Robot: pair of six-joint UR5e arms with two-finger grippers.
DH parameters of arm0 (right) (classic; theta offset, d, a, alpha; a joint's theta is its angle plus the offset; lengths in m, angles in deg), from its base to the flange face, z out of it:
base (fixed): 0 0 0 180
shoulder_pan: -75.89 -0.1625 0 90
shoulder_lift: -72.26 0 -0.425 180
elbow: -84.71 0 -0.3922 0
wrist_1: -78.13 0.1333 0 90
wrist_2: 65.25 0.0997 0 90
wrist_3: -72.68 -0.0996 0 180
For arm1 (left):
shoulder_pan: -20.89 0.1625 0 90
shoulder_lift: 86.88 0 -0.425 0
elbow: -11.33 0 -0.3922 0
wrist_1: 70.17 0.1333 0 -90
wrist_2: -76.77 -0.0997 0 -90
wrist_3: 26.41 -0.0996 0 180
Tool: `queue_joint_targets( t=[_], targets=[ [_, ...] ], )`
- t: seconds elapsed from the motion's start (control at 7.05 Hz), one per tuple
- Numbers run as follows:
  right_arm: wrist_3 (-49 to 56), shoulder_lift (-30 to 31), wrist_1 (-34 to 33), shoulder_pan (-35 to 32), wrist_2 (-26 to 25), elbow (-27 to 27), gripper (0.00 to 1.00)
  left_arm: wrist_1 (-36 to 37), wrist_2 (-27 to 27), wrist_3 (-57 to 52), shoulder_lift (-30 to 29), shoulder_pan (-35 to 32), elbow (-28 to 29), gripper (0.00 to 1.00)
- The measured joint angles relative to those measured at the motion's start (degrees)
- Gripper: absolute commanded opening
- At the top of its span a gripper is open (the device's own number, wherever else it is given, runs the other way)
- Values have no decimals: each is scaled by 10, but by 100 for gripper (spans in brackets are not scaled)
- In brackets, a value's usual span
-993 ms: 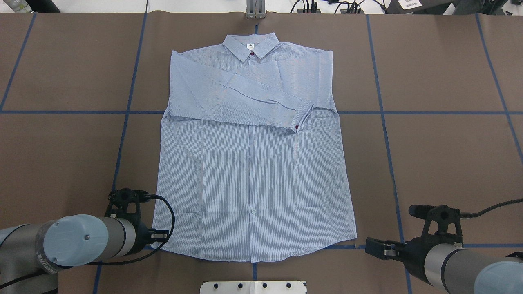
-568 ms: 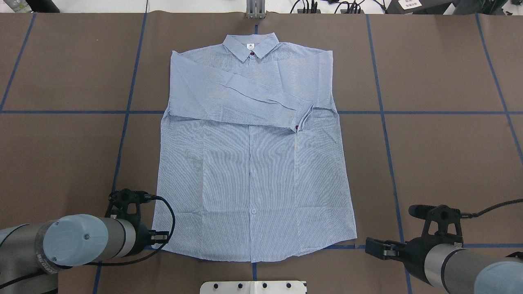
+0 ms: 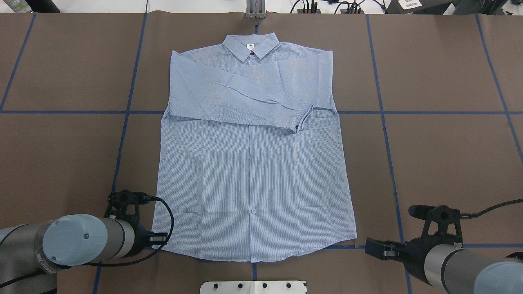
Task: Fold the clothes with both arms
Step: 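Position both grippers at the hem corners nearest the robot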
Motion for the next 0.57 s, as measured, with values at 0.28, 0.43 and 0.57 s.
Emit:
queue_joint_targets(
  t=[0.28, 0.43, 0.57],
  targets=[
    [0, 0, 0, 0, 0, 0, 100, 0, 0, 0, 4, 0, 1, 33],
    [0, 0, 0, 0, 0, 0, 100, 1, 0, 0, 4, 0, 0, 31],
    [0, 0, 0, 0, 0, 0, 100, 1, 1, 0, 5, 0, 0, 31]
  ],
)
